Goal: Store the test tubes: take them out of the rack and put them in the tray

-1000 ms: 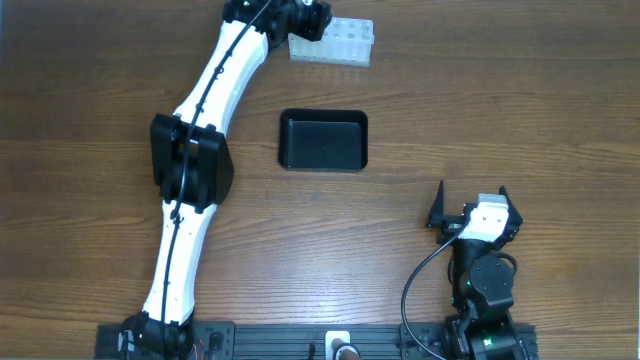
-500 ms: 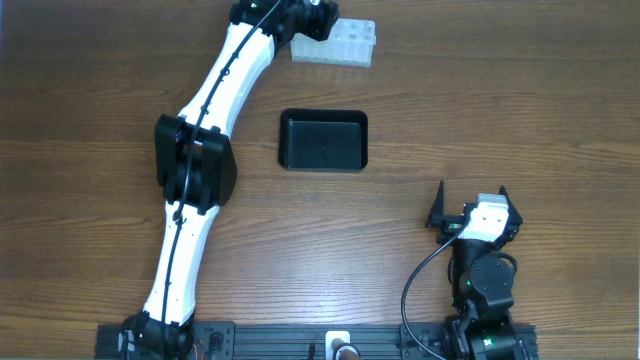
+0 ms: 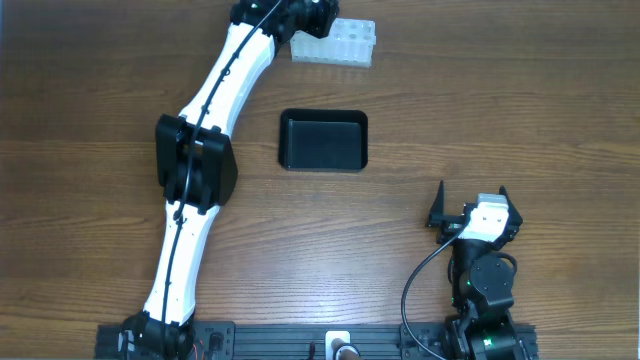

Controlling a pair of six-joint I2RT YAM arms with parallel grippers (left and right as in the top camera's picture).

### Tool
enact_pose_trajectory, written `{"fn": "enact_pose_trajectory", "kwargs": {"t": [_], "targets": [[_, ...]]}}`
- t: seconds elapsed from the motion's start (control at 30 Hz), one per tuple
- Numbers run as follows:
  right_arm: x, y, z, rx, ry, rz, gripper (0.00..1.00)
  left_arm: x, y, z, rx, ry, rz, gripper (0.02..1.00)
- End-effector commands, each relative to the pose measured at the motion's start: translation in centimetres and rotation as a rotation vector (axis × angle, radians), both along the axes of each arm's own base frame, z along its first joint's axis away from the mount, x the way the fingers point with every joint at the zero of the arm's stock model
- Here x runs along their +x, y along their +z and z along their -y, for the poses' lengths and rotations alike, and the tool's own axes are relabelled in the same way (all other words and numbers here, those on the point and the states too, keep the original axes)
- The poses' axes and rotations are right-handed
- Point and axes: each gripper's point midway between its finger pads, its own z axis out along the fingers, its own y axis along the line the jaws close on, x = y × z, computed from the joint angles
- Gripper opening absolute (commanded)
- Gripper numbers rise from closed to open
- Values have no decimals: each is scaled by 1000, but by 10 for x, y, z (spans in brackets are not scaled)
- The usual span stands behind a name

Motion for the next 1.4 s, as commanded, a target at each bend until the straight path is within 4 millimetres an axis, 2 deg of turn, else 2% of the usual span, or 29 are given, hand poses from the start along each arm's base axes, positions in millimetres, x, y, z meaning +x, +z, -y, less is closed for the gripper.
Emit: {"fn": "enact_pose_trajectory", "kwargs": {"t": [0.03,0.37,0.57,1.4], "targets": [[-1,-1,3,5,-18,4,991,4,-19,1,17,-2,-6,538],[-1,-1,3,5,-18,4,991,4,-22,2,18,-3,-7,529],[-1,-1,3,5,-18,4,991,6,-35,2,21,-3,-17,516],[-1,-1,3,5,-18,4,991,8,-33,4,13,-7,-4,257]]}}
